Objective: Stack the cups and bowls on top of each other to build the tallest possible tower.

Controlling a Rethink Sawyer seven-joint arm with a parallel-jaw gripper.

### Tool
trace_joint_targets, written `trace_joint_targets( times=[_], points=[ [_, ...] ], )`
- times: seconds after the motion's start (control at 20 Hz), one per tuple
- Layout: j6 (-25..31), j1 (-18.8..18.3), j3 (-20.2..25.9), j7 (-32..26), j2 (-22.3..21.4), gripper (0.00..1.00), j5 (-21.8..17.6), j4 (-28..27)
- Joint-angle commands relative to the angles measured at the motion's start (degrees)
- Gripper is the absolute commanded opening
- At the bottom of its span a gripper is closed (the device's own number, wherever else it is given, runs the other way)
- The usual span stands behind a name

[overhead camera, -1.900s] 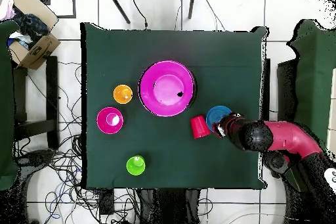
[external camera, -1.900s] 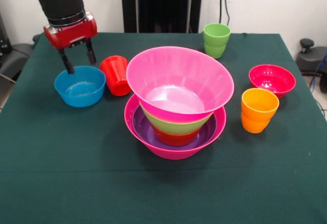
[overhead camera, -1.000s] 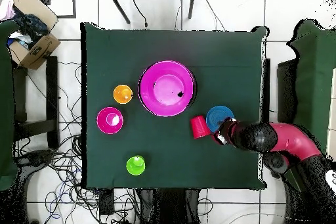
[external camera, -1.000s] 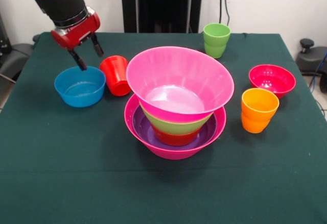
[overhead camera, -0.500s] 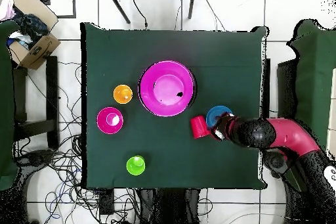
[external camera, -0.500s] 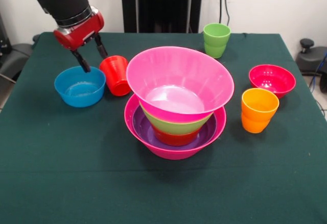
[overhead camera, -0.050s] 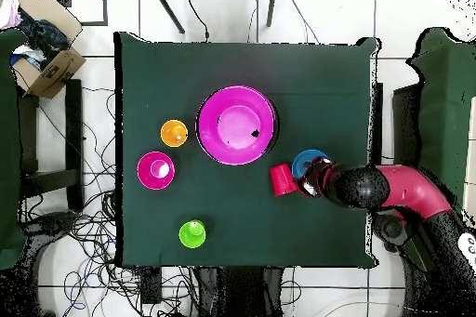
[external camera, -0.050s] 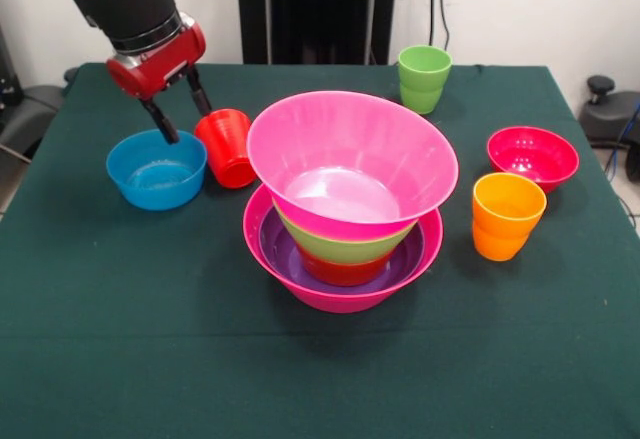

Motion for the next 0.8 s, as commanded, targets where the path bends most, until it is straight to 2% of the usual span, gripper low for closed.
trace_joint_targets(
  times=[0.05,0.4,0.8],
  points=[
    [1.56,2.04,-0.11,-20.88,5.64,1.0,-5.75,-4.77],
    [2.52,1.14,-0.89,-23.9,7.88,1.0,-6.1,-6.32],
    [2.7,1.14,-1.41,-24.59,9.23,1.0,-6.35,-7.58]
  ],
)
